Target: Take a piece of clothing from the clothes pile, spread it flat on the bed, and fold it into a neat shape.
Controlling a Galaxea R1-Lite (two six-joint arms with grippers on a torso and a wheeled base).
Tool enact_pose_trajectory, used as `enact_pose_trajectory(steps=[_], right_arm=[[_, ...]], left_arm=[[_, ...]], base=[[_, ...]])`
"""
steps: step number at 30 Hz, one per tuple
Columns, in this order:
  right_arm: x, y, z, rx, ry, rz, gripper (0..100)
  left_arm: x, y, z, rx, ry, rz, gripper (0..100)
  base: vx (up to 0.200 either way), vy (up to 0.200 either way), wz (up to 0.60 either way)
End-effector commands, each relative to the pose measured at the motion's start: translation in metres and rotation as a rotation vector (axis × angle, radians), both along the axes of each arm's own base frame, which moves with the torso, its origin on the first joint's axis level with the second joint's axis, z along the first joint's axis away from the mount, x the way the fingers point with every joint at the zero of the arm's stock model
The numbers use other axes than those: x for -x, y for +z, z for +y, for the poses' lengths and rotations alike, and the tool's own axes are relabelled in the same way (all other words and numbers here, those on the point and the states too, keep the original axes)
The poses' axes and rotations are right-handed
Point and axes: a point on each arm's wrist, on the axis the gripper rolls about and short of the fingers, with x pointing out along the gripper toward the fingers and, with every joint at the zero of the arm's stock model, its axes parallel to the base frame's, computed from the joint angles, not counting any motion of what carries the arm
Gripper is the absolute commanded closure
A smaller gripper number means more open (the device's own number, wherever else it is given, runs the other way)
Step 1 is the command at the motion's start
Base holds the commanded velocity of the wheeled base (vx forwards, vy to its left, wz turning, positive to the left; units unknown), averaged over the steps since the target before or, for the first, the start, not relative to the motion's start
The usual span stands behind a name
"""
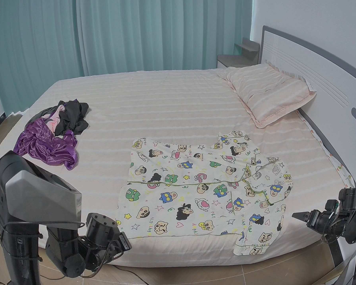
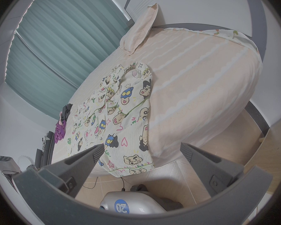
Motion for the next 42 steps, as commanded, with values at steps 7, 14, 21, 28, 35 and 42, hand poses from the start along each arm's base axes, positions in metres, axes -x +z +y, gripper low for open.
enact_pose_trajectory(steps=[7, 14, 21, 28, 35, 42], right_arm=[[0.004, -0.002, 0.001, -0.005, 0.002, 0.020, 0], [0.004, -0.002, 0.001, -0.005, 0.002, 0.021, 0], [0.004, -0.002, 0.001, -0.005, 0.002, 0.021, 0], [0.004, -0.001, 0.001, -0.006, 0.002, 0.015, 0], [0.004, -0.001, 0.002, -0.005, 0.002, 0.017, 0], [0.004, -0.001, 0.002, -0.006, 0.003, 0.015, 0]], left_arm=[[0.003, 0.050, 0.000, 0.164, 0.037, -0.148, 100], [0.002, 0.049, 0.000, 0.168, 0.035, -0.144, 100], [0.001, 0.049, 0.000, 0.168, 0.039, -0.147, 100], [0.000, 0.048, 0.000, 0.168, 0.040, -0.142, 100], [0.002, 0.045, 0.001, 0.157, 0.047, -0.130, 100], [0.001, 0.043, 0.001, 0.154, 0.050, -0.125, 100]], base=[[0.057, 0.000, 0.00], [0.200, 0.000, 0.00], [0.200, 0.000, 0.00], [0.057, 0.000, 0.00], [0.000, 0.000, 0.00], [0.057, 0.000, 0.00]])
